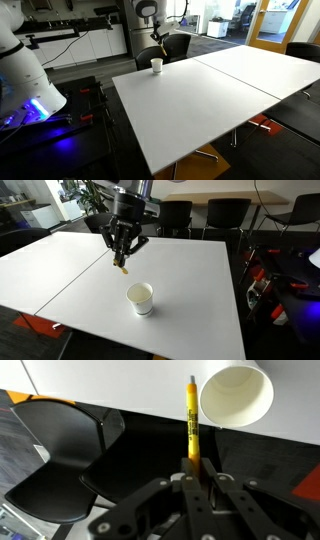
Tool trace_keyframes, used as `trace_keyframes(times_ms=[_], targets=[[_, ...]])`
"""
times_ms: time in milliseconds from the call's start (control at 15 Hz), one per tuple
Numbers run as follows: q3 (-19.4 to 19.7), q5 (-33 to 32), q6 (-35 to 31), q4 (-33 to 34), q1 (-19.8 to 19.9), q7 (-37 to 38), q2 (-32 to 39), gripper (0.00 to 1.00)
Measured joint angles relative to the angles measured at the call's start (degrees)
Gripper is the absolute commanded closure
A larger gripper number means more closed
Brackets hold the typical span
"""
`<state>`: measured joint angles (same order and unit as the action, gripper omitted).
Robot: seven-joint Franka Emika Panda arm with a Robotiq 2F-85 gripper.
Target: Pick up the pen from the cup and place it on the table then move the cup to the right
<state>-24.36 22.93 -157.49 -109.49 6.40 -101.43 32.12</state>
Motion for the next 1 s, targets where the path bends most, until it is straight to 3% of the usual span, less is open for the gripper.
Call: trace_keyframes(times_ms=[267, 600, 1000], targets=[[6.72, -6.7, -5.86, -0.07, -4.15, 11.07, -0.15, 0.97], [18.34, -22.06, -5.34, 3.51, -11.88, 30.73, 1.79, 0.97], [21.18, -32.47, 4.51, 15.31, -15.1, 45.98, 9.66, 0.97]])
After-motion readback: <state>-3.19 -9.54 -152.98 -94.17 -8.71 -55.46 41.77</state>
